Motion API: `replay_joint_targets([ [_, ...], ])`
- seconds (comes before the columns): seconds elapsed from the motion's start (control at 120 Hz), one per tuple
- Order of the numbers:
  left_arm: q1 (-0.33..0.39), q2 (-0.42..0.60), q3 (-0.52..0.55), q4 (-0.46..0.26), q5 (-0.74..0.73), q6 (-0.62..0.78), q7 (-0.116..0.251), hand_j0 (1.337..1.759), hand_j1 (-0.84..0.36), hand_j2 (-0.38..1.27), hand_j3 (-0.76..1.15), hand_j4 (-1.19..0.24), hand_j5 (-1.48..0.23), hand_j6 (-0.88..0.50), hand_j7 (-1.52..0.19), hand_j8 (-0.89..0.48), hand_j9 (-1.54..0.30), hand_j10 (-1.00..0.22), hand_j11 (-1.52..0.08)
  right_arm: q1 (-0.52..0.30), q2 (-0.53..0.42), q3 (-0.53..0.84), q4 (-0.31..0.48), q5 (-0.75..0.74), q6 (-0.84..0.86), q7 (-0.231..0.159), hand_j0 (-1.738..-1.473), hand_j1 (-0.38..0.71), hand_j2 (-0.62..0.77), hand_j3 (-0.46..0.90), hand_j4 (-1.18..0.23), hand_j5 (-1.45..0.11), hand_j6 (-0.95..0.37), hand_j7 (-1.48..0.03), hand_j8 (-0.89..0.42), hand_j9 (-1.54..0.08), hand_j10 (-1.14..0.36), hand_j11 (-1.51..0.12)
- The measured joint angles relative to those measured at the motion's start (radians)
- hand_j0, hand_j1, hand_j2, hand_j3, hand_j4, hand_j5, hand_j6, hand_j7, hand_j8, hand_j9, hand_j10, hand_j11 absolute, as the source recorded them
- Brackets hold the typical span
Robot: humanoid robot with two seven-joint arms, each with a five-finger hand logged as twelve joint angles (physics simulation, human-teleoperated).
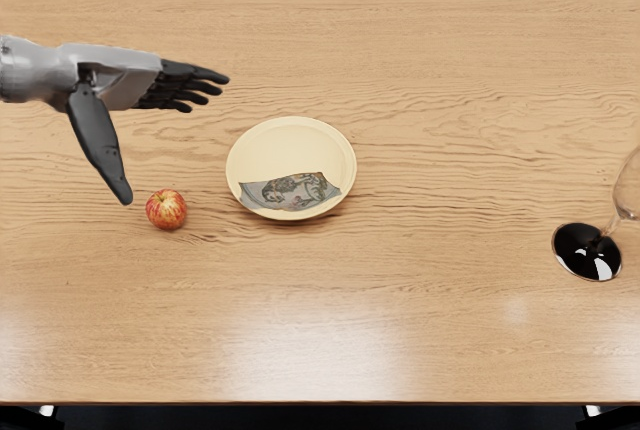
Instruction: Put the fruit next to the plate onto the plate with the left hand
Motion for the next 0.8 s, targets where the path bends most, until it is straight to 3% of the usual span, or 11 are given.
replay_joint_targets([
  [0.117, -0.009, -0.009, -0.003, -0.017, 0.010, 0.000, 0.014, 1.658, 0.33, 0.00, 0.00, -0.02, -0.03, -0.02, -0.02, -0.02, -0.02, -0.02, -0.02, 0.005, 0.000, 0.000, -0.001, -0.003, -0.001, -0.001, -1.658, -0.35, 0.00, 0.00, 0.00, 0.00, 0.00, 0.00, 0.00, 0.00, 0.00, 0.00],
  [0.225, -0.055, -0.110, -0.007, -0.026, 0.016, 0.000, 0.187, 1.658, 0.33, 0.00, 0.00, -0.02, -0.03, -0.02, -0.02, -0.02, -0.02, -0.02, -0.02, 0.007, 0.000, -0.001, -0.001, -0.005, -0.001, -0.001, -1.658, -0.35, 0.00, 0.00, 0.00, 0.00, 0.00, 0.00, 0.00, 0.00, 0.00, 0.00],
  [0.342, -0.077, -0.099, -0.014, -0.088, 0.164, 0.000, 0.267, 1.658, 0.33, 0.00, 0.00, -0.02, -0.03, -0.02, -0.02, -0.02, -0.02, -0.02, -0.02, 0.014, 0.000, 0.000, -0.001, -0.006, -0.001, -0.001, -1.658, -0.35, 0.00, 0.00, 0.00, 0.00, 0.00, 0.00, 0.00, 0.00, 0.00, 0.00],
  [0.483, -0.055, -0.085, -0.015, -0.156, 0.315, 0.072, 0.296, 1.658, 0.32, 0.00, 0.00, -0.02, -0.03, -0.03, -0.03, -0.03, -0.03, -0.02, -0.03, 0.021, 0.000, 0.000, -0.001, -0.007, -0.001, -0.002, -1.658, -0.35, 0.00, 0.00, 0.00, 0.00, 0.00, 0.00, 0.00, 0.00, 0.00, 0.00],
  [0.625, 0.041, -0.113, -0.014, -0.174, 0.550, 0.236, 0.303, 1.658, 0.32, 0.01, 0.00, -0.03, -0.03, -0.03, -0.03, -0.03, -0.03, -0.03, -0.03, 0.022, 0.000, 0.000, -0.002, -0.008, -0.002, -0.002, -1.658, -0.35, 0.00, 0.00, 0.00, 0.00, 0.00, 0.00, 0.00, 0.00, 0.00, 0.00],
  [0.8, 0.158, -0.158, -0.012, -0.179, 0.655, 0.320, 0.305, 1.658, 0.32, 0.01, 0.00, -0.03, -0.03, -0.03, -0.03, -0.03, -0.03, -0.03, -0.03, 0.023, 0.000, 0.000, -0.003, -0.008, -0.002, -0.002, -1.658, -0.35, 0.00, 0.00, 0.00, 0.00, 0.00, 0.00, 0.00, 0.00, 0.00, 0.00],
])
